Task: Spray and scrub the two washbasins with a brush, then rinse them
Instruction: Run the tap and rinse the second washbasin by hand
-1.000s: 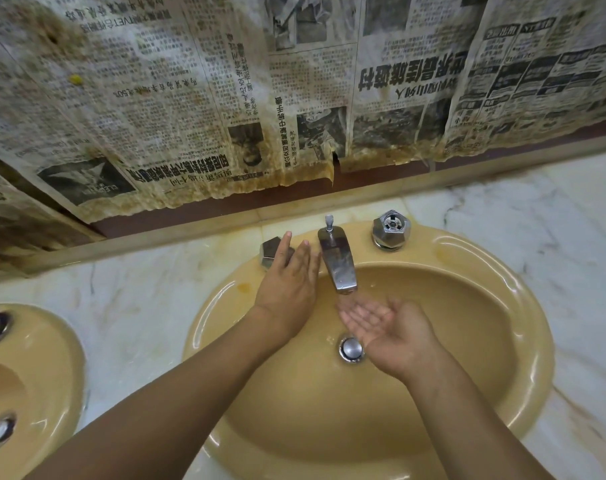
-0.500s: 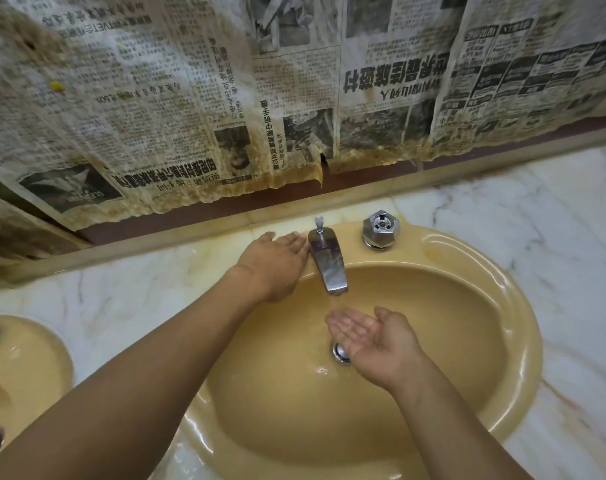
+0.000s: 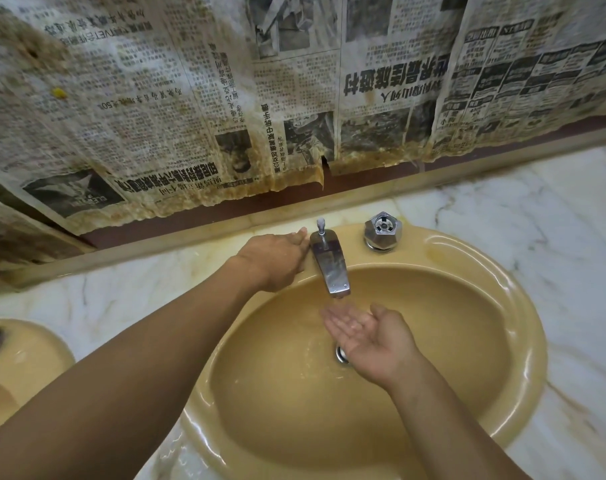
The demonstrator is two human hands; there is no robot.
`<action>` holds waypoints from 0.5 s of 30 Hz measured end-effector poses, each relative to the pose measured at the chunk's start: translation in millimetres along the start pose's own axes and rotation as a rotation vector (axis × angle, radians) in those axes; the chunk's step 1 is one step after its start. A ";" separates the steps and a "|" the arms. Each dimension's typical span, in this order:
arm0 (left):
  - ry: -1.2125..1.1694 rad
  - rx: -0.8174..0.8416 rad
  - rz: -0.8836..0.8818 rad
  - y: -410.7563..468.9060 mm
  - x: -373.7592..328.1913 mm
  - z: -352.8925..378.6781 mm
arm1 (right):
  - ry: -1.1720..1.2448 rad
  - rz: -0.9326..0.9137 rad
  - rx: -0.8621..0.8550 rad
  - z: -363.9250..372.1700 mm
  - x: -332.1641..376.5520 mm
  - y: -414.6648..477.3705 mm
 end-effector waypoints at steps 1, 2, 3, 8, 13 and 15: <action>-0.010 0.002 0.003 2.3 1.8 0.7 | 0.004 0.002 0.022 10.2 0.6 -1.2; -0.022 0.004 0.001 5.7 4.1 2.0 | 0.009 0.005 0.048 20.5 1.6 -3.3; -0.041 0.002 -0.006 8.8 6.5 3.1 | 0.011 0.007 0.075 28.9 2.5 -6.2; -0.209 -0.116 -0.148 11.6 11.8 10.6 | -0.044 -0.003 0.050 15.3 7.1 -16.5; -0.779 -0.581 -0.485 -9.1 0.4 26.8 | -0.061 -0.159 -0.063 4.8 23.4 -29.0; -0.976 -0.684 -0.563 -12.7 -4.8 39.0 | -0.103 -0.236 0.024 30.4 29.8 -41.9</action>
Point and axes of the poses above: each hand's wrist, its own y-axis towards the middle knuckle, its own z-axis out of the palm, x = y × z, the point moved 2 cm from there along y, towards the middle knuckle, and after that the axes turned 8 degrees about y, right-handed, at the moved point
